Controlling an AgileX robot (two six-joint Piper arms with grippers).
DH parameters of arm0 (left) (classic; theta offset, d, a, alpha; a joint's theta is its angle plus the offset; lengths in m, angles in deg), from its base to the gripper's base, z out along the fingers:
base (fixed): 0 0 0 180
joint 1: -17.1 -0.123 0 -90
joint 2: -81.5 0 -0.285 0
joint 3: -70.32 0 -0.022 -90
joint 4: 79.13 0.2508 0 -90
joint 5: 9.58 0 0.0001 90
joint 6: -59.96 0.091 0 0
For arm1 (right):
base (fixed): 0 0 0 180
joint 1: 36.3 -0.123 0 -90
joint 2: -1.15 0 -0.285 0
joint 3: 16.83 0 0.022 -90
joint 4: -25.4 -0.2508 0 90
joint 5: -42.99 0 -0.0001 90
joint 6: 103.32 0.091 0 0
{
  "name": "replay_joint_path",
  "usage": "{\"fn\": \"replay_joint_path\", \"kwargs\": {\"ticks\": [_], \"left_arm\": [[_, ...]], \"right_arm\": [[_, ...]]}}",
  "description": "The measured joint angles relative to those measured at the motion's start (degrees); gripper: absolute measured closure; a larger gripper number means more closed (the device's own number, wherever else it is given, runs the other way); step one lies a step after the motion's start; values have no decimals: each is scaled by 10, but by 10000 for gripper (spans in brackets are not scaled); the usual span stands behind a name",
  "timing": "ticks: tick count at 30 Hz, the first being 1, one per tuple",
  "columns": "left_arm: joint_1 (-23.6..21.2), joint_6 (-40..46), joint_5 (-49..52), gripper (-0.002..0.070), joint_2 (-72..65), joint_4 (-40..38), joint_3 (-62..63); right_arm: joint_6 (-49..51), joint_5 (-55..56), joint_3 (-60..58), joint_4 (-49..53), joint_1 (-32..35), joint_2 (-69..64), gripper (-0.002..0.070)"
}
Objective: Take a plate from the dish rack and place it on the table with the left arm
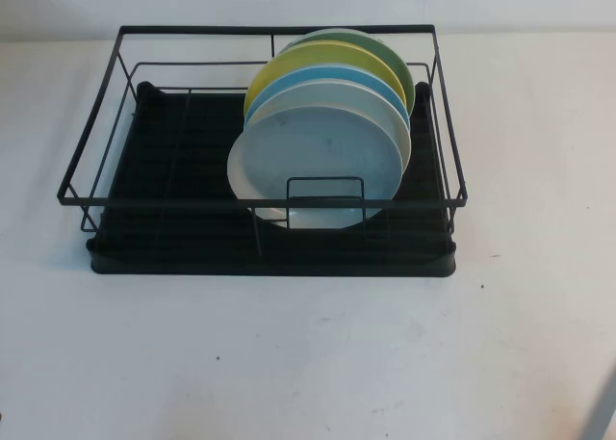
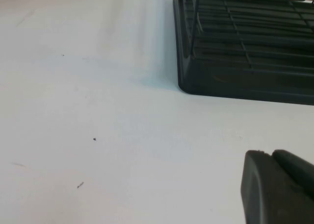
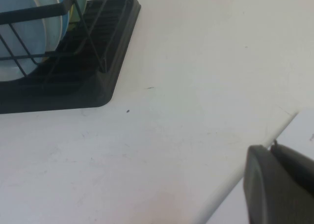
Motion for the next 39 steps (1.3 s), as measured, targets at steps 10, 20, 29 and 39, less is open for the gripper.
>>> {"fn": "replay_joint_path", "kwargs": {"ticks": [10,20,29,39], "left_arm": [[0,0,0,679,0,0,0],[0,-3,1,679,0,-1,0],[0,-114,-76,679,0,-169,0],[0,-125,-192,679,0,-252,0]], "right_arm": [[0,0,0,0,0,0,696],[0,0,0,0,0,0,696],[0,0,0,0,0,0,696],[0,0,0,0,0,0,696]]}}
